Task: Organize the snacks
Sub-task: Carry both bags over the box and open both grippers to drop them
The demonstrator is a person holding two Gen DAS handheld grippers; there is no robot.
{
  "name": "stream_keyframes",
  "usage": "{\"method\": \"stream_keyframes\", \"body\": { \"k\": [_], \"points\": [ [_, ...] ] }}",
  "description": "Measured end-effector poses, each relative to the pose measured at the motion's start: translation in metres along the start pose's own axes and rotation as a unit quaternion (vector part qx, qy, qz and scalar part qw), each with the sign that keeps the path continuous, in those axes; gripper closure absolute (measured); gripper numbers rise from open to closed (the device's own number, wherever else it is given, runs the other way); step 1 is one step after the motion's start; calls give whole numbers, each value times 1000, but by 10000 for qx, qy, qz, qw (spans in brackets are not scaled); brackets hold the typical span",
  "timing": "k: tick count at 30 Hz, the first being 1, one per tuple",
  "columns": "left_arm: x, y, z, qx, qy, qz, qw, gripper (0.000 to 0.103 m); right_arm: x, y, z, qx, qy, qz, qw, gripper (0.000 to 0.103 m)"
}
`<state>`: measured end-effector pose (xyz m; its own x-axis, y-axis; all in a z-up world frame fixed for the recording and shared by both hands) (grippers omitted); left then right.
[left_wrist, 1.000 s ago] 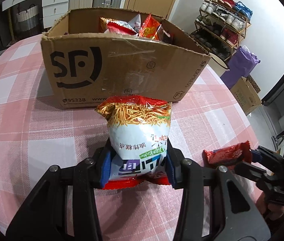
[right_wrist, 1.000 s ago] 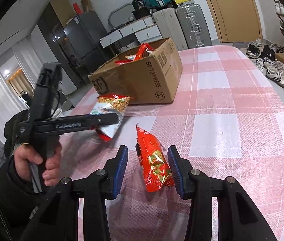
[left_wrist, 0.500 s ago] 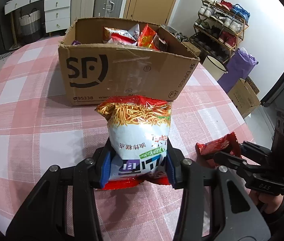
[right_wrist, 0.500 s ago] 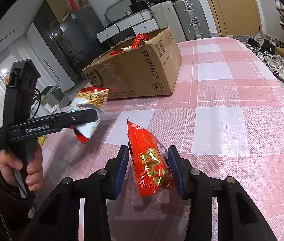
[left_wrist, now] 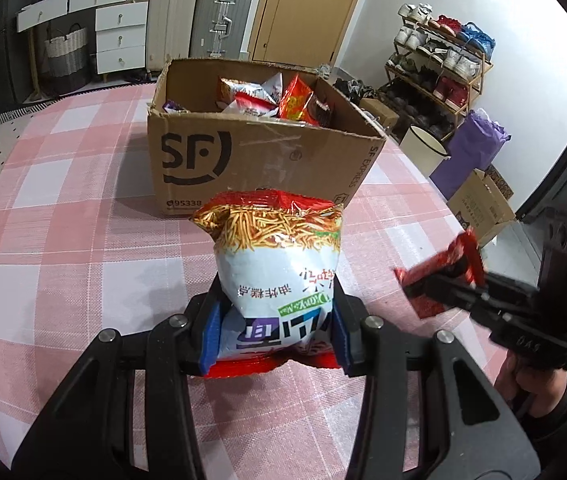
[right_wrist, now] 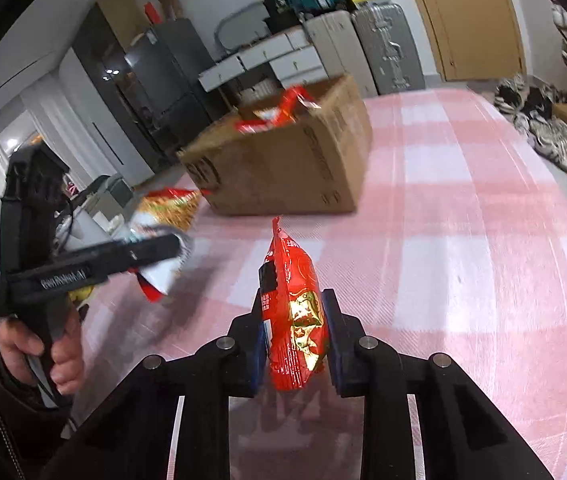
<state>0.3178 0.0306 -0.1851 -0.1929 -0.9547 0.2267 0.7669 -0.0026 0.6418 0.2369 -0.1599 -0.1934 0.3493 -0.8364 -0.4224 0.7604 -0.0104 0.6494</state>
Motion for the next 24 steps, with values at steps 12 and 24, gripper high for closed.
{"method": "stream_keyframes", "body": {
  "k": [12,24],
  "points": [
    [0,17,59,404,1,-252,9989,62,-54,63,31,580,288,511,9966,79],
    [-7,70,117,724,3,-468,9963,62,-90,134,49,921,459,930,9903,79]
  ]
}}
Point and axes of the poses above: each gripper's, at about its wrist camera, not at the fingertips, and z roughly against the way its jaws point, x to its right, y to its top, the point moved 3 cm from there along -z, roughly the way its jaws point, and after that the axes turned 1 degree about -z, right-handed, at the moved point
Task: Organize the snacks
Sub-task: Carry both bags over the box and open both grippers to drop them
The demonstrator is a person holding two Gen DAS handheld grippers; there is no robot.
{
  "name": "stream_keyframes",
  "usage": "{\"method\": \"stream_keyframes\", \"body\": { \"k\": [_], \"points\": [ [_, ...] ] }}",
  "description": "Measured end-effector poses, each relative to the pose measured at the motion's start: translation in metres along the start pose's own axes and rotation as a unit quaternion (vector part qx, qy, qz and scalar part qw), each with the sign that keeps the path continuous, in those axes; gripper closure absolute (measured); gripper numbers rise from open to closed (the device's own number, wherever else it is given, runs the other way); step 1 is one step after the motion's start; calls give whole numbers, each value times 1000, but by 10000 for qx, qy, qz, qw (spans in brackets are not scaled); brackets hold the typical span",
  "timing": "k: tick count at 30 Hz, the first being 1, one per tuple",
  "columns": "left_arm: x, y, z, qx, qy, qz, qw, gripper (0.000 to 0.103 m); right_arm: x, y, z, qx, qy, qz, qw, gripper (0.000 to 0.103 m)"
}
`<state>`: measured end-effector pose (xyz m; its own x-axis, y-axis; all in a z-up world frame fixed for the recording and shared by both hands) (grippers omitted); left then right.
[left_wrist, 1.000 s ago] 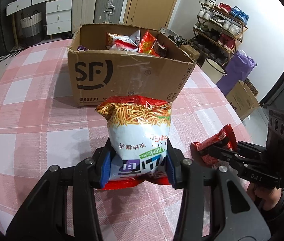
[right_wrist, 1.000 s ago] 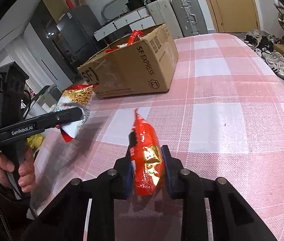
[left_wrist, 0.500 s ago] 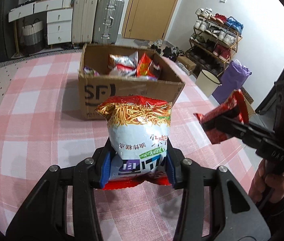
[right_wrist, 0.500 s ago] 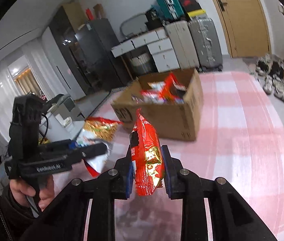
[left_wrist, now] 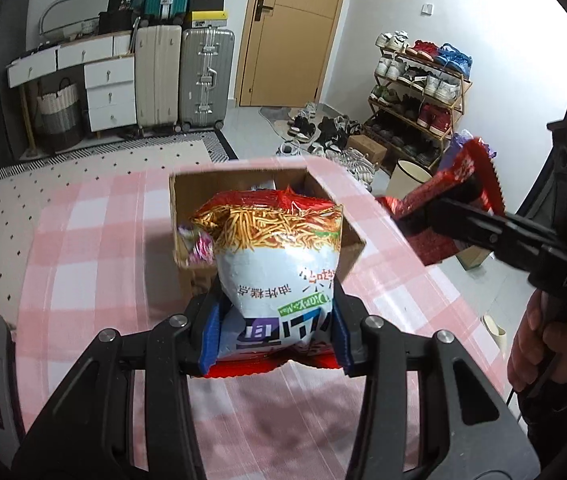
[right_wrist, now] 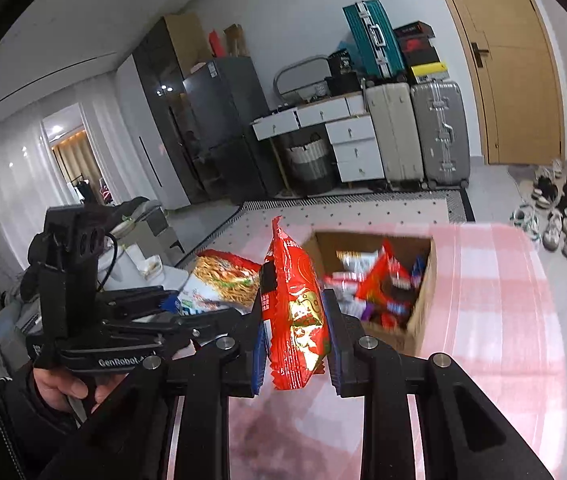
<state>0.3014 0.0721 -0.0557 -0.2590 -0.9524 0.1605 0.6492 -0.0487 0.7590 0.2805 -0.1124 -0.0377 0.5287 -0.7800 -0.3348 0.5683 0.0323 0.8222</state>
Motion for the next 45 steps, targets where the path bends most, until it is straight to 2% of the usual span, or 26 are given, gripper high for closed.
{"method": "stream_keyframes", "body": {
  "k": [5,10,21,27,38,40,41,42,43,45],
  "points": [
    [-10,32,9,98,-17,80,9999,62,0,37,-2,165,14,99,9998,79],
    [-17,63,11,115,28,38,9999,62,7,68,-16,140,12,146,9998,79],
    [-40,123,-29,-1,11,137,9999,62,42,116,-64,50,-19,-23,10000,79],
    [-40,138,-79,-180,-7,101,9998,62,58,117,-101,-198,4,-144,9997,78],
    [-52,126,-145,-475,-72,309,9984,61,76,103,-153,-613,-204,-156,9978,78],
    [-51,123,-157,-608,-78,293,9977,59,79,97,-156,-674,-265,-190,9972,68],
    [-53,122,-164,-685,6,285,9972,57,80,96,-158,-686,-262,-204,9971,60],
    [-54,120,-168,-717,24,292,9970,48,80,95,-157,-639,-272,-210,9974,53],
    [-54,119,-170,-719,12,299,9970,40,81,95,-156,-590,-285,-205,9976,50],
    [-59,119,-170,-657,150,325,9972,34,83,97,-152,-505,-327,-200,9980,50]
  ]
}}
Point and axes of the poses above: each gripper's, at about its wrist camera, not at the fingertips, and z roughly against the way its jaws point, x to its right, y to its top, the point moved 3 cm from there along -z, roughly the way its jaws point, and after that the axes turned 1 degree about -z, right-handed, at the moved point
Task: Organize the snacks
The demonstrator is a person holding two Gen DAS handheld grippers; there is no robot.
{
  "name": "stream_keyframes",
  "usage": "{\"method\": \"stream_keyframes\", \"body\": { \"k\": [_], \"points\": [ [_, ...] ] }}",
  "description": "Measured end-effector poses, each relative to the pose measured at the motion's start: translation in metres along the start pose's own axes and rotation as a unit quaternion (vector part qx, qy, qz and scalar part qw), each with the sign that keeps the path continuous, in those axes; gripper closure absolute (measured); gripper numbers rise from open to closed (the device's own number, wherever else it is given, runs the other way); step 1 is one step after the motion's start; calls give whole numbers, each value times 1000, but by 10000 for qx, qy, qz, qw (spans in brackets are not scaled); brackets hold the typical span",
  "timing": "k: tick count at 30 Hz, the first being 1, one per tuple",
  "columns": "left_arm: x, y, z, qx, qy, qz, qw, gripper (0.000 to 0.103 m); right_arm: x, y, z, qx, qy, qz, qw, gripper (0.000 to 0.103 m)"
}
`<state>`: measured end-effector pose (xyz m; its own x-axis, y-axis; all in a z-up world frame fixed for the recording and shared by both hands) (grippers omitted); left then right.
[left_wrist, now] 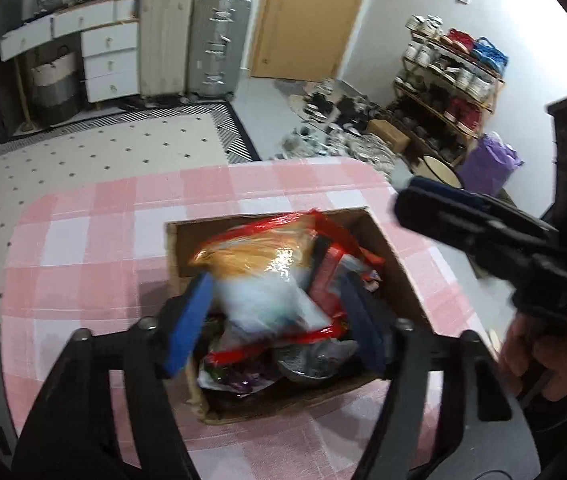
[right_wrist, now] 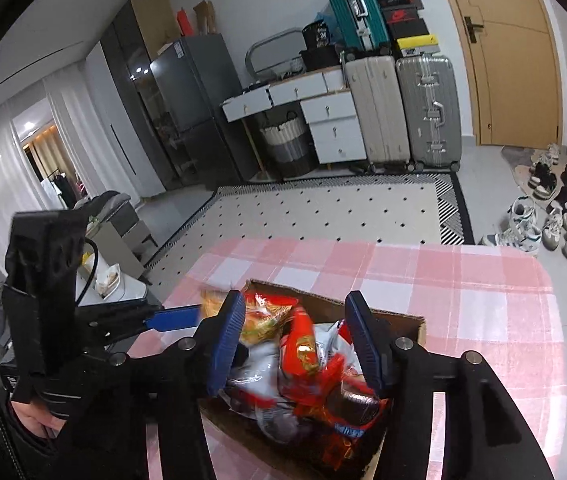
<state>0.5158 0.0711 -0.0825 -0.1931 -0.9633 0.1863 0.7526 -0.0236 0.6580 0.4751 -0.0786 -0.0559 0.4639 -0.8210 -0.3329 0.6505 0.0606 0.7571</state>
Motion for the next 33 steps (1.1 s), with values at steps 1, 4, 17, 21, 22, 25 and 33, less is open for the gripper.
{"method": "stream_keyframes", "body": {
  "k": [1,4,17,21,22,25,33],
  "points": [
    [-2,0,4,90,-22,41,9999,32,0,0,4,34,10,-3,10000,50],
    [-6,0,11,153,49,58,9999,31,0,0,19,157,-8,10,9999,45],
    [19,-43,96,593,255,46,9979,17,-25,-28,120,914,-95,120,9957,16],
    [32,-57,126,841,320,2,9959,11,-44,-35,156,1154,-170,284,9928,11],
    [35,-60,133,896,311,-8,9955,4,-49,-38,163,1190,-199,329,9921,10],
    [44,-72,158,1147,300,-57,9929,1,-59,-47,185,1259,-325,469,9904,7],
    [54,-104,206,1596,389,-50,9864,1,-77,-73,224,1448,-412,494,9874,3]
  ]
}}
Point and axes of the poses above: each gripper's, at about its wrist camera, not at the fingertips, and z roughly against the way its jaws point, x to its right, y to its top, the point moved 3 cm from there along -z, roughly the way its jaws point, and after that the axes turned 1 degree about -z, right-handed, at the moved point
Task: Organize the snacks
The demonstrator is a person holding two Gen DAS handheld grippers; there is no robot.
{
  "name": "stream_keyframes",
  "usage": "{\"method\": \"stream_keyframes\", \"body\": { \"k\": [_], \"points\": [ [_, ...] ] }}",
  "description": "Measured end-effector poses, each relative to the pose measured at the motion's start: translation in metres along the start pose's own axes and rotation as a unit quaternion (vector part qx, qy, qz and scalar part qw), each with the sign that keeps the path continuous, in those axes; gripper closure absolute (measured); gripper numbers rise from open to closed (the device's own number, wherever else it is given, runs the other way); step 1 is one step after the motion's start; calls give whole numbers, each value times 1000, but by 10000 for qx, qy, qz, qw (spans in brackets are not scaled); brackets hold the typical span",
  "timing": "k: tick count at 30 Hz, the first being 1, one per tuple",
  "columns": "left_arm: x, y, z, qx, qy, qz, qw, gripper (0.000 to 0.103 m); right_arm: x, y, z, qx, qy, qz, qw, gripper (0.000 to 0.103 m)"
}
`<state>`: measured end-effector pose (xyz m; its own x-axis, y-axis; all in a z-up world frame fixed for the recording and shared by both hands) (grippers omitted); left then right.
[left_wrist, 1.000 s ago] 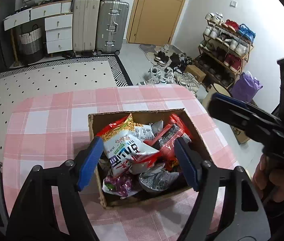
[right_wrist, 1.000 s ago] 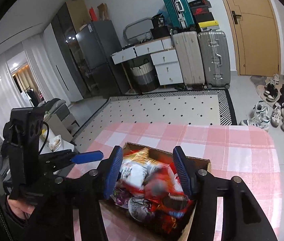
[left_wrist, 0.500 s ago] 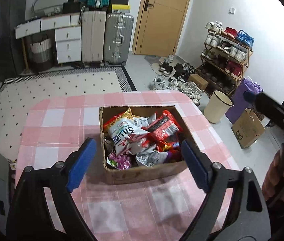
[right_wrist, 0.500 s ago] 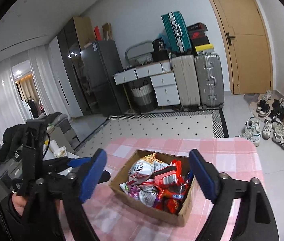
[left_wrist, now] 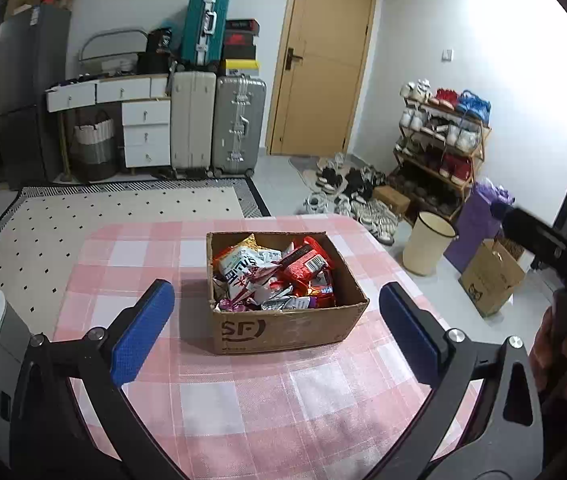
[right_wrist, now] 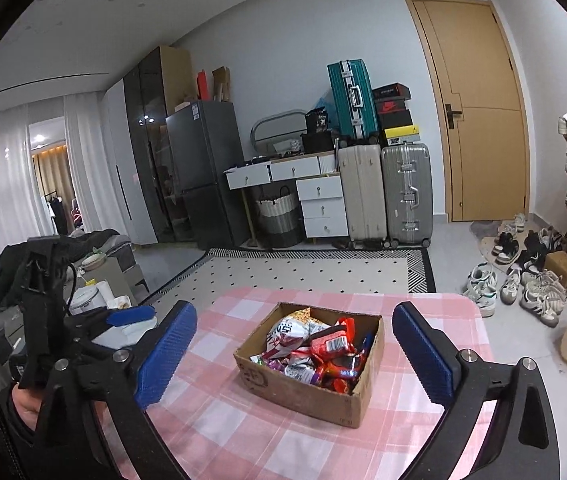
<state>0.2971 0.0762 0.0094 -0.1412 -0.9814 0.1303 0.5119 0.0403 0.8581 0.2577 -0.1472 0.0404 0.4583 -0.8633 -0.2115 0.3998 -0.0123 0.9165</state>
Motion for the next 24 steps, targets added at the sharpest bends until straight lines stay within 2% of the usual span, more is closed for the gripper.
{"method": "stream_keyframes", "body": {
  "k": [4,8,11,15,19,24],
  "points": [
    [-7,-17,19,294,164,128,9994,1,-8,-20,16,46,21,81,10000,3],
    [-10,-46,33,753,398,93,9963,1,-11,-48,28,142,-33,72,9999,2],
    [-5,-71,41,1063,522,-109,9929,1,-6,-75,29,104,-118,-58,9999,2],
    [4,-100,44,1437,878,-429,9848,1,6,-103,25,124,-325,-195,9992,2],
    [5,-122,36,1562,1002,-414,9818,1,20,-126,21,145,-529,-297,9981,2],
    [0,-140,12,1406,1206,-398,9819,1,30,-145,14,228,-690,-57,9973,2]
  ]
}}
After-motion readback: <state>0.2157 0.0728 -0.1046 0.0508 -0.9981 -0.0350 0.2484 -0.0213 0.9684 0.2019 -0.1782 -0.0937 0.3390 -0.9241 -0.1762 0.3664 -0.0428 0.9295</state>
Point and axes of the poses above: each gripper's, at about its wrist camera, not at the fingertips, and z roughly against the way its jaws point, x to its right, y to its top, the point moved 3 cm from there along -z, roughly the way its jaws point, and after that the axes turned 1 degree about -z, right-handed, at the moved point
